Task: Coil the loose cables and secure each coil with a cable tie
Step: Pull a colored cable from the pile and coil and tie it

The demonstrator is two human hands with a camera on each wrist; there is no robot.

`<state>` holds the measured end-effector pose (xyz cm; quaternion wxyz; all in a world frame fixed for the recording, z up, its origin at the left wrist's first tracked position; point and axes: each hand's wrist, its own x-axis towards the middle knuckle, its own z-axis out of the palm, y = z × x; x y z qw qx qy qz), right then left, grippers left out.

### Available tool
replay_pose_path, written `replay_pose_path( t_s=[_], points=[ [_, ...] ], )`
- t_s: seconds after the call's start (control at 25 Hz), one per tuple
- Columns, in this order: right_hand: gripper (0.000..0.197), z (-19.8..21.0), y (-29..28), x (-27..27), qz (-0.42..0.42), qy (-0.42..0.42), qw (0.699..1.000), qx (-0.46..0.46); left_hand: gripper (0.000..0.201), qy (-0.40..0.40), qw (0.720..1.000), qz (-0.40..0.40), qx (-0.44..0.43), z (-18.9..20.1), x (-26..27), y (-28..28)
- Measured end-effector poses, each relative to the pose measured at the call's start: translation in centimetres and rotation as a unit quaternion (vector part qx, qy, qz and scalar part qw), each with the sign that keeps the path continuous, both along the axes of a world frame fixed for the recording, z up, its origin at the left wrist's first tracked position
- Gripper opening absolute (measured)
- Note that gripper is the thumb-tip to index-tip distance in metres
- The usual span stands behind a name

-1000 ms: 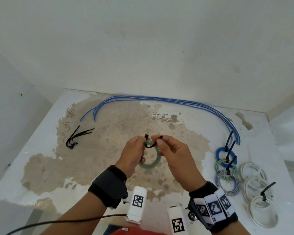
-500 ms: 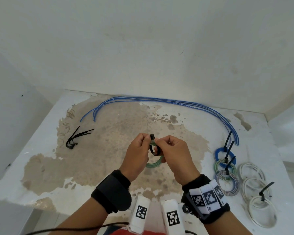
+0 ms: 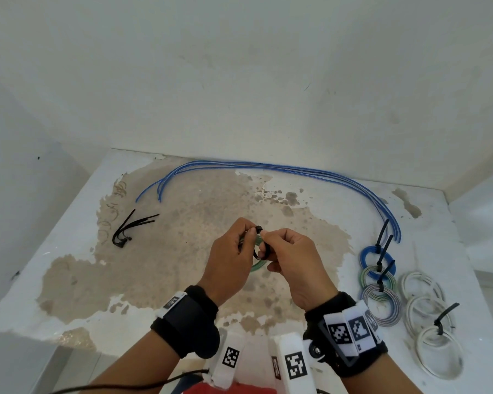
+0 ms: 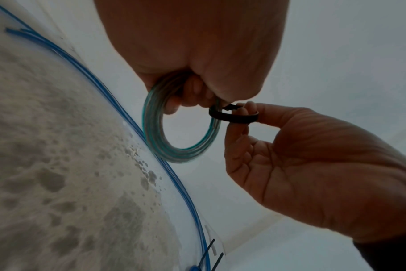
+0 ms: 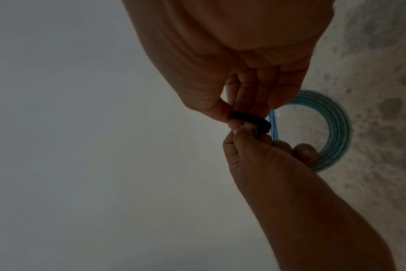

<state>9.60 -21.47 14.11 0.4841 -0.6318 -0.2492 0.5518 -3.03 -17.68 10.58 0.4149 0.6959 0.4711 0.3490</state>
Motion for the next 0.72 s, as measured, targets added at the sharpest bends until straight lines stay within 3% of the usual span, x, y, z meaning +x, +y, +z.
replay_pose_path(
  t_s=[0.28, 0.48, 0.72],
  points=[
    [0.016, -1.0, 0.0, 0.1, -0.02, 0.04, 0.999, -0.008, 0.021, -0.001, 1.0, -0.016, -0.001, -0.4, -0.3, -0.9],
    [0.023, -0.8, 0.9, 1.9, 0.053, -0.124, 0.991, -0.017, 0.023, -0.012, 0.997, -0.036, -0.062, -0.3, -0.3, -0.8],
    [0.012, -1.7, 2.2, 3.0, 0.086, -0.019, 0.992, -0.085, 0.024, -0.021, 0.991, -0.076, -0.107, 0.0, -0.2, -0.8]
  ],
)
